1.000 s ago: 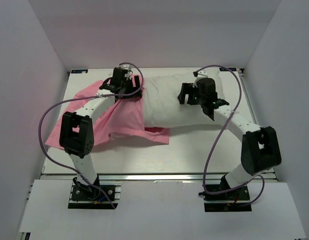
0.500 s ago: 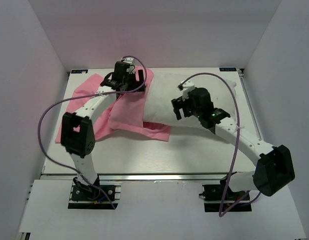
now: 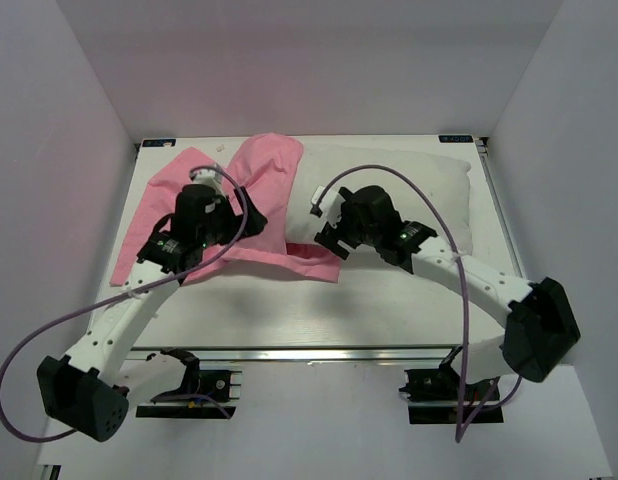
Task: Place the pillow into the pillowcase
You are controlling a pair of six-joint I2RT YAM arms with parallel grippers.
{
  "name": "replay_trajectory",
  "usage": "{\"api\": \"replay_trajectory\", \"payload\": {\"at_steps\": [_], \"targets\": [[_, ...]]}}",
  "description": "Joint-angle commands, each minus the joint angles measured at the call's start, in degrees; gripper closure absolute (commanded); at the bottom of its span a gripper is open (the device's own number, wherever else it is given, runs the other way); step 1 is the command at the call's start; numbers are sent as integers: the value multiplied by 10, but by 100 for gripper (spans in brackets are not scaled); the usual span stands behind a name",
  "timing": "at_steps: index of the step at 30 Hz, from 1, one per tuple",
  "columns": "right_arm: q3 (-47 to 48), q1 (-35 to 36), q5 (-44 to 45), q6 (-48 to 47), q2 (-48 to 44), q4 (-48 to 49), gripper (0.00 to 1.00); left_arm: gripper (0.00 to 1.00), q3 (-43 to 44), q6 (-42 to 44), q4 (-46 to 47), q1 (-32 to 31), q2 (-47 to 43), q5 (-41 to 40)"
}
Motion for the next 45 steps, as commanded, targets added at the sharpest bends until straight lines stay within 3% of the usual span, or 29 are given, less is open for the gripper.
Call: {"api": "replay_trajectory", "payload": {"at_steps": [1,6,9,10,12,21,24,28,31,32,33,41,45], "targets": [[22,1,-21,-55,69,28,11,2,-80,-39,5,-5,11,82],[50,-3,58,-34,156,76,15,2,-106,-56,45,-56,41,82],[51,-7,51,4,174,108,58,2,-122,-73,80,-67,73,76],[49,-6,45,10,171,124,79,2,-124,-78,89,-67,91,72],[36,-7,33,37,163,143,100,2,-117,-85,109,-67,112,61],[43,-11,37,144,115,155,100,3,-62,-97,104,-72,239,17],[45,-11,12,162,97,145,100,10,-56,-107,129,-73,265,15],[31,-11,-19,185,85,153,100,32,-68,-131,197,-82,288,45],[19,-11,-28,206,79,174,100,63,-59,-141,221,-93,290,60],[16,-11,-33,220,79,183,100,88,-51,-143,215,-97,286,63],[15,-10,-36,227,79,189,100,97,-42,-144,211,-101,281,66],[-9,-9,16,364,40,359,100,100,27,-121,168,-164,174,116],[-50,0,65,409,7,439,100,100,55,-113,132,-191,174,132]]}}
